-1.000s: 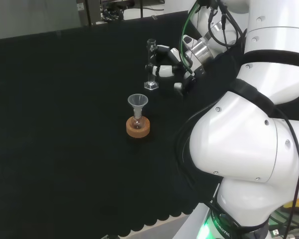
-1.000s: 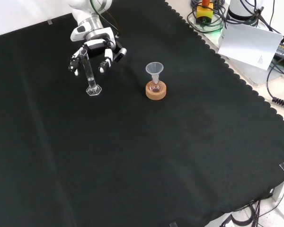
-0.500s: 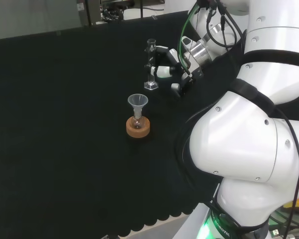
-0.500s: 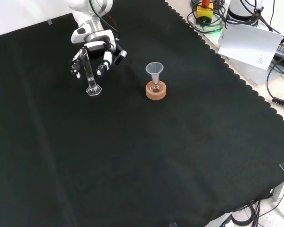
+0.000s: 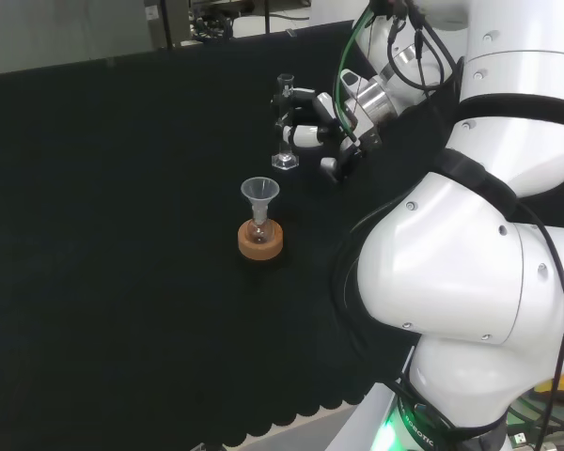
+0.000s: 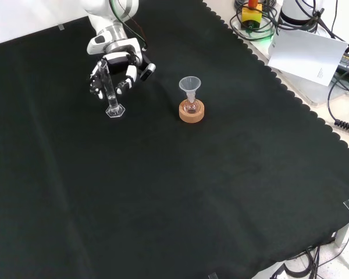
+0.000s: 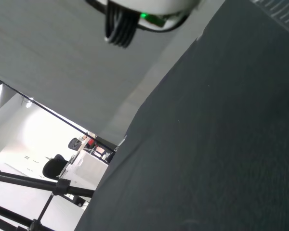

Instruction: Pick up the graduated cylinder.

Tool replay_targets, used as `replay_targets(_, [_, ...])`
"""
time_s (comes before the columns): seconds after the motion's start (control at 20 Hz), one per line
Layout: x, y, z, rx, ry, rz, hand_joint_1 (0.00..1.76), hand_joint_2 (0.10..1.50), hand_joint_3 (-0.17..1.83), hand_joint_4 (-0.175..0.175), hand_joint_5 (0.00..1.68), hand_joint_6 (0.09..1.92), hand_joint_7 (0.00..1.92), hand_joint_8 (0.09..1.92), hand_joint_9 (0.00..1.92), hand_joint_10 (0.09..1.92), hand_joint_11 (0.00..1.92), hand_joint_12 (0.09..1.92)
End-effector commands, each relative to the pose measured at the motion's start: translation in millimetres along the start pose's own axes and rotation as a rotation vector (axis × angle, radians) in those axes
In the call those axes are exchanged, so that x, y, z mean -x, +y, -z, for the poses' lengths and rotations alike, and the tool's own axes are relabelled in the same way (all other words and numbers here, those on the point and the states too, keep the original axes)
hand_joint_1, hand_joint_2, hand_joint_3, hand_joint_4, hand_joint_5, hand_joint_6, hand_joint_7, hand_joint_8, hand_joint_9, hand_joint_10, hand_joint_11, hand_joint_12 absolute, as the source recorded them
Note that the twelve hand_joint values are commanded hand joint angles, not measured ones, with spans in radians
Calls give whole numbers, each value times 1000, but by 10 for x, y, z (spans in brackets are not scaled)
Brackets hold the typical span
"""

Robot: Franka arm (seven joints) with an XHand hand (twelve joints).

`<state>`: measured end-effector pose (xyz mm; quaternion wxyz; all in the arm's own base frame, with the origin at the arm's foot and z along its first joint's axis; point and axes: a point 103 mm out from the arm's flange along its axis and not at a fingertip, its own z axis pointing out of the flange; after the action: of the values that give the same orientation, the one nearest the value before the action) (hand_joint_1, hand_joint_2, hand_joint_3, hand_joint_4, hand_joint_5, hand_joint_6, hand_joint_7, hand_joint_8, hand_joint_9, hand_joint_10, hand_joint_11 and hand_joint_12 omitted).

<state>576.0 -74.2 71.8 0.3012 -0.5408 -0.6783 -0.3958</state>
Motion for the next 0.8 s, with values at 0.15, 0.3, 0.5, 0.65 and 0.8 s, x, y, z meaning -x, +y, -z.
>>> replay_targets(0.15, [12,6,-48,25,1,-12,1158,780,586,-4,766,633,756,629,1089,306,934,964])
replay_targets(0.3, [14,7,-60,19,4,-13,1160,794,590,0,776,634,777,632,1103,299,951,960])
replay_targets(0.5, [16,19,-44,24,4,-18,1164,809,590,3,789,637,807,628,1123,283,987,940])
replay_targets(0.65, [12,35,-6,42,-12,-35,1134,969,333,-47,900,924,941,607,1203,255,1086,880])
replay_targets(0.8, [-19,57,-3,38,-57,-45,1136,1079,89,-112,971,1005,1050,534,1278,191,1142,819])
